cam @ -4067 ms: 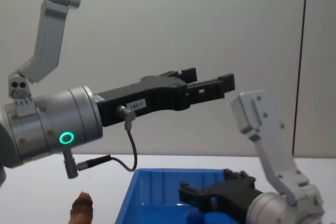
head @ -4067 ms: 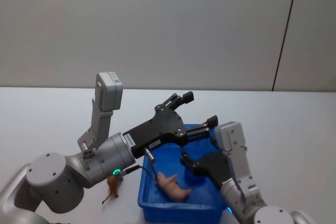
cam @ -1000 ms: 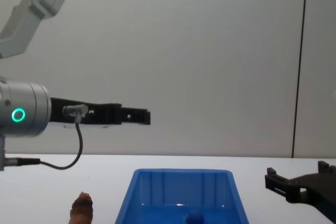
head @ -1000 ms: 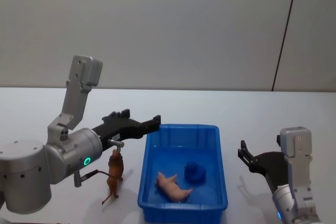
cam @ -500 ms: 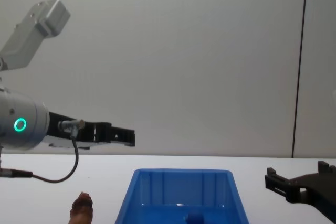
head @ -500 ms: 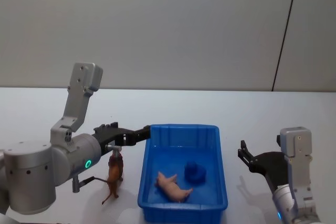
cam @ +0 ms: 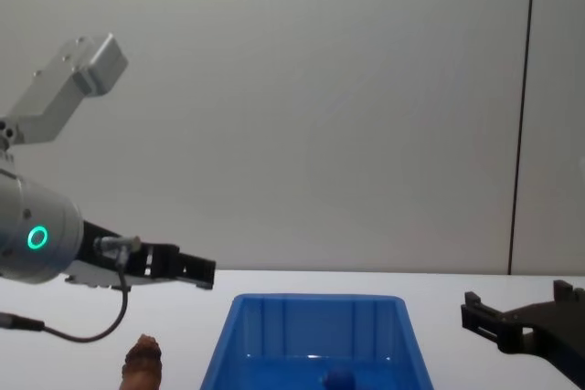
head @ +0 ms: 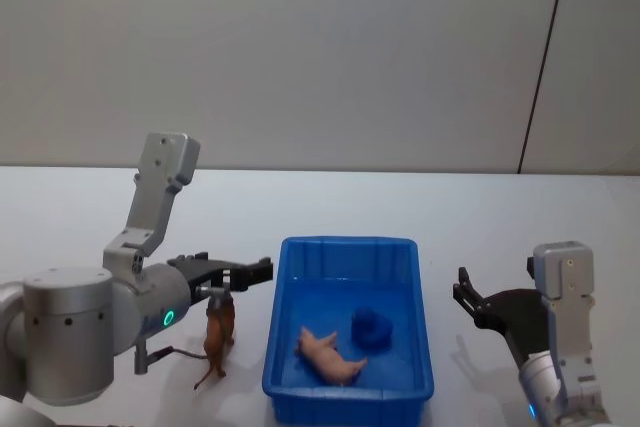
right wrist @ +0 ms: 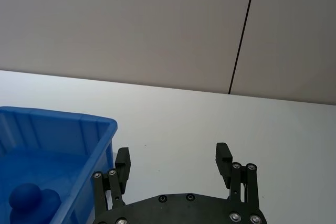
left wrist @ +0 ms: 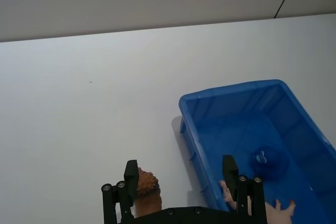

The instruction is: Pick up the two dolls from the table and place them into the box.

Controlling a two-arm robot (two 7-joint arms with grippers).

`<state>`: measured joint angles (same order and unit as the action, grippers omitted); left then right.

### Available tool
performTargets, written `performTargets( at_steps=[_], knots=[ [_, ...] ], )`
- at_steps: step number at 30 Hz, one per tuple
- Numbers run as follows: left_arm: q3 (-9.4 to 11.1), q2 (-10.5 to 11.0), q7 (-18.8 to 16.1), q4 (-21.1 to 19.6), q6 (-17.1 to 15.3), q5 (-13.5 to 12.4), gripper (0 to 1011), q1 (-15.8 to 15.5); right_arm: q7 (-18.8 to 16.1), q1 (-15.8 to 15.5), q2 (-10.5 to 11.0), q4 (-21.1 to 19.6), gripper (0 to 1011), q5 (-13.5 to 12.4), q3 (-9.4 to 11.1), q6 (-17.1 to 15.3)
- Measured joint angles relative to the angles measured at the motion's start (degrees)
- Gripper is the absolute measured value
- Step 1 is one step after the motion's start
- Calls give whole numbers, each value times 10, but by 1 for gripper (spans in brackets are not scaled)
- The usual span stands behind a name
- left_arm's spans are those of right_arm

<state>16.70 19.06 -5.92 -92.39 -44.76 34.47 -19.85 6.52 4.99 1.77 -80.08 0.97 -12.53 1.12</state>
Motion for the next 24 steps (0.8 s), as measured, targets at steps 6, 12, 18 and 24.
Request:
performTargets(
  at_steps=[6, 12, 18, 24],
  knots=[
    [2, -4, -14, 12, -19, -12, 1001, -3, 0, 0, 0, 0, 1001, 0, 0, 0],
    [3, -7, -20, 26, -29, -21, 1001, -5, 0, 0, 0, 0, 1001, 0, 0, 0],
    [5, -10, -21, 44, -35, -31, 1001, -6, 0, 0, 0, 0, 1001, 0, 0, 0],
    [6, -12, -19, 62, -39, -42, 1001, -8, 0, 0, 0, 0, 1001, 0, 0, 0]
  ],
)
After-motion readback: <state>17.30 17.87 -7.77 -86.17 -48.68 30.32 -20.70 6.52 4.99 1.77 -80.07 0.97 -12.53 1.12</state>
